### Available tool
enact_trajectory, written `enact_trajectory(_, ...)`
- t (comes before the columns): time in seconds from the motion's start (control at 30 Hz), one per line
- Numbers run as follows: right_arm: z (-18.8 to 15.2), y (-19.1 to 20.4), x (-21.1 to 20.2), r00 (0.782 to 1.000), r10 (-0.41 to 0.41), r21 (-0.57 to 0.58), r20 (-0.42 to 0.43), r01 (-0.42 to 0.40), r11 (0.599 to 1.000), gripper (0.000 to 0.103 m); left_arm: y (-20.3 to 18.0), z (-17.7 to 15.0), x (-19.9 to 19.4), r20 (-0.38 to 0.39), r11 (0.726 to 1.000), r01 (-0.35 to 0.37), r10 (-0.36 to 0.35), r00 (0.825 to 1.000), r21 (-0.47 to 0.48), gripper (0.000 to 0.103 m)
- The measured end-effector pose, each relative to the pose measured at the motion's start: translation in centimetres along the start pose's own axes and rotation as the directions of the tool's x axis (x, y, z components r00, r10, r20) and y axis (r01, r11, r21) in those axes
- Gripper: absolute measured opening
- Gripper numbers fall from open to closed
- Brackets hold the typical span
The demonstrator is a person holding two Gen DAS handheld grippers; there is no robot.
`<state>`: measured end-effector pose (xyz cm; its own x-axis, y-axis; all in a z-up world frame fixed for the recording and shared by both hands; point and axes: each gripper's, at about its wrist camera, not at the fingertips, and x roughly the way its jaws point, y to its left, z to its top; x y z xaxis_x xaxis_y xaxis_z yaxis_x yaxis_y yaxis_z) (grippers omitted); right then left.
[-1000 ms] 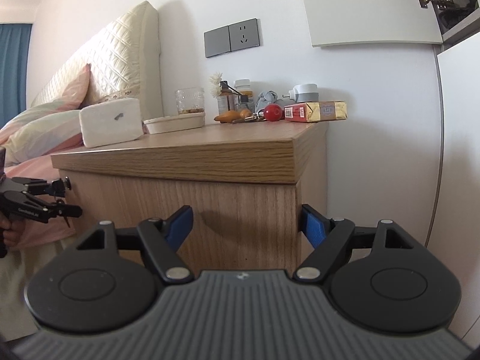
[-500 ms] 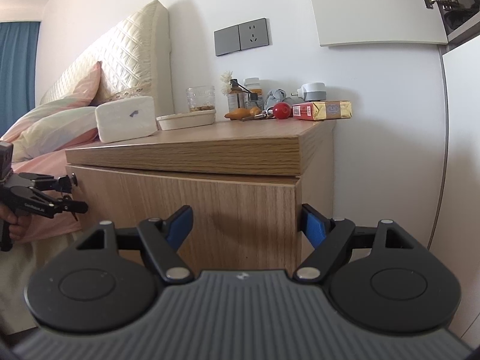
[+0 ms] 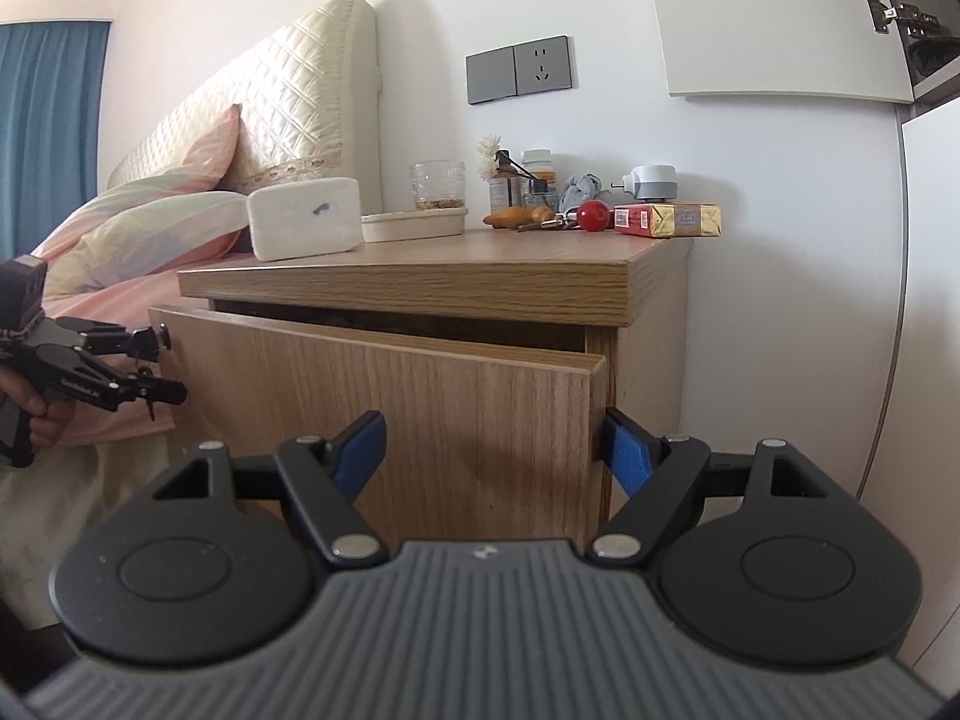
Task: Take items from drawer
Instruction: 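Pull the drawer open with the left tool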
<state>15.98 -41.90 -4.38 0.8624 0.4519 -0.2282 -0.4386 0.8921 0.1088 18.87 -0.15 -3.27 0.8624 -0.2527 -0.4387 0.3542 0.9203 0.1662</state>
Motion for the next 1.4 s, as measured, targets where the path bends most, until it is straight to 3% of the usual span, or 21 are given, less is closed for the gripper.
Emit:
enact_trajectory(0.23, -0.3, 1.1, -1.9, 1.0, 0.018, -0.038, -0.023, -0.018, 0.999, 0.08, 0.0, -0.6, -2.1, -0.004, 0.999, 0.03, -0.031, 1.0, -0.029, 0.083)
enact_trajectory(0.73, -0.6, 2.8, -5.7, 0.994, 0.08, -0.071, -0.07, -0.085, 0.994, 0.08, -1.3, -1.9, -5.6, -0.039, 0.997, 0.061, -0.059, 0.998, 0.054, 0.083)
enact_trajectory(1.03, -1.1, 4.2, -8.6, 0.99, 0.109, -0.076, -0.091, -0.116, 0.99, 0.08, -1.4, -2.4, -8.2, -0.063, 0.992, 0.127, -0.125, 0.99, 0.023, 0.083)
enact_trajectory(1.23, -1.7, 5.7, -11.0, 0.988, 0.114, -0.081, -0.107, -0.123, 0.989, 0.08, -1.9, -2.8, -10.0, -0.073, 0.985, 0.174, -0.172, 0.982, 0.018, 0.089)
enact_trajectory(1.4, -1.8, 6.3, -11.8, 0.988, 0.106, -0.074, -0.11, -0.114, 0.991, 0.08, -2.3, -3.0, -11.0, -0.086, 0.985, 0.175, -0.173, 0.981, 0.011, 0.088)
